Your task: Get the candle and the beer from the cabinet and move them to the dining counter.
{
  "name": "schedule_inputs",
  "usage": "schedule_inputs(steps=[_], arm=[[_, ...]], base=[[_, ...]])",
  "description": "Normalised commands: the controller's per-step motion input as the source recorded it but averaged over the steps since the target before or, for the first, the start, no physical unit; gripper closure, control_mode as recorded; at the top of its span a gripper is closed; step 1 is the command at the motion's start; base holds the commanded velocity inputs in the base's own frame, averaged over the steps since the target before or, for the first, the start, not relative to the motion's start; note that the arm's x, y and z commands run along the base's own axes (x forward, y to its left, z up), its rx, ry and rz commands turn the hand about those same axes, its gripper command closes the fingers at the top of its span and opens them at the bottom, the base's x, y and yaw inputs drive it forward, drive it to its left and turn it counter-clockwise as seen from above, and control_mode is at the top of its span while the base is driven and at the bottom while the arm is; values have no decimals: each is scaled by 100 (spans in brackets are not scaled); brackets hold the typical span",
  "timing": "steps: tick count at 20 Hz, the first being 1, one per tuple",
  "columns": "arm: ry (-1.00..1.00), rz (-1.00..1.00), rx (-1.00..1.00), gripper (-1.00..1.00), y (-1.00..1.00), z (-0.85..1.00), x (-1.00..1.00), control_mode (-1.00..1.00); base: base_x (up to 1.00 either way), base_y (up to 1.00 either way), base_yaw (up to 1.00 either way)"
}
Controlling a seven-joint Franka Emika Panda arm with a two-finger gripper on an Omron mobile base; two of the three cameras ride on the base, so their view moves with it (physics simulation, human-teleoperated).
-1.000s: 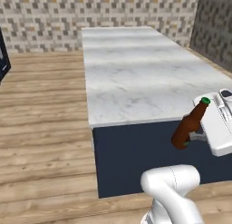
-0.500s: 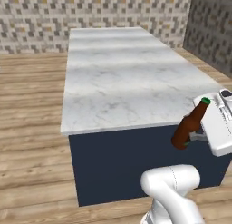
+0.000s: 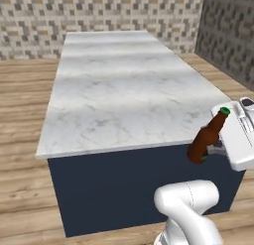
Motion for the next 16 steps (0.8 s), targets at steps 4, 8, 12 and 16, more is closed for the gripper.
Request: schedule_inputs(steps=[4,8,12,16], arm=[[0,0,0,100,0,0,0,100],[0,0,0,100,0,0,0,100],[0,0,0,100,0,0,0,100],[0,0,0,100,0,0,0,100]], base=[[41,-72,0],[47,-73,0],[51,-76,0],[50,-73,0]])
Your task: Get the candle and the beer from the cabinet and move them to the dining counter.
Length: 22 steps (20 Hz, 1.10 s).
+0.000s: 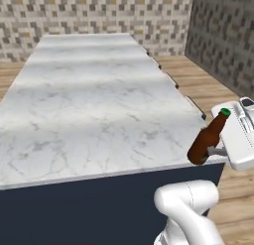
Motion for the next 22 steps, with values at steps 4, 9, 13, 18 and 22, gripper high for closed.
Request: schedule_inputs(steps=[4,9,13,18,22], arm=[[0,0,0,100,0,0,0,100],[0,0,0,100,0,0,0,100],[0,0,0,100,0,0,0,100],[0,0,0,100,0,0,0,100],[0,0,0,100,0,0,0,100]], base=[[39,-72,0],[26,-59,12],[20,-64,14],[14,-68,15],[11,-72,16]])
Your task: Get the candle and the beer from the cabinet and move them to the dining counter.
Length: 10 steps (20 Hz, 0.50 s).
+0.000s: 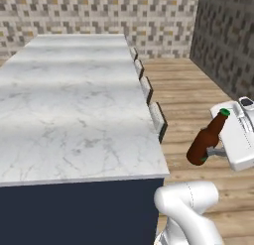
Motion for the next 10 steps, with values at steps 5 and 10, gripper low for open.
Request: schedule_inputs(steps=[5,10], arm=[[0,0,0,100,0,0,0,100],[0,0,0,100,0,0,0,100]], base=[[14,-70,18],[27,-65,22]])
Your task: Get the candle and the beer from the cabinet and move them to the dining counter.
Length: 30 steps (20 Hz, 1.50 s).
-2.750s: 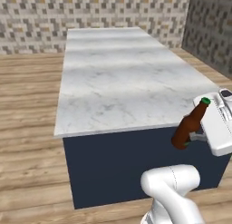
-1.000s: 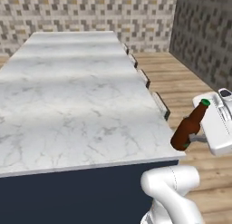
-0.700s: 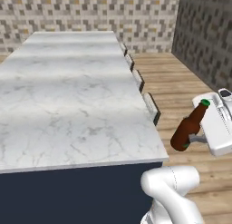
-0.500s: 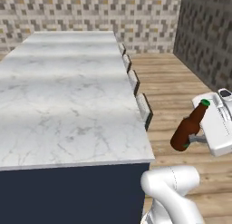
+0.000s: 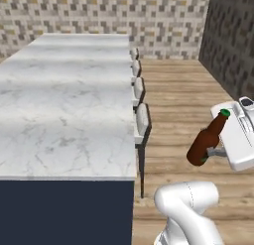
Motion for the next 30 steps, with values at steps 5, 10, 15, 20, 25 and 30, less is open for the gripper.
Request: schedule_inputs(steps=[5,10,15,20,25,30], arm=[[0,0,0,100,0,0,0,100],[0,0,0,100,0,0,0,100],[0,0,0,100,0,0,0,100],[0,0,0,100,0,0,0,100],[0,0,0,100,0,0,0,100],[0,0,0,100,0,0,0,100]], base=[[33,-58,27],[40,-55,30],[47,-52,33],[53,-44,38],[52,-42,39],[51,-46,39]])
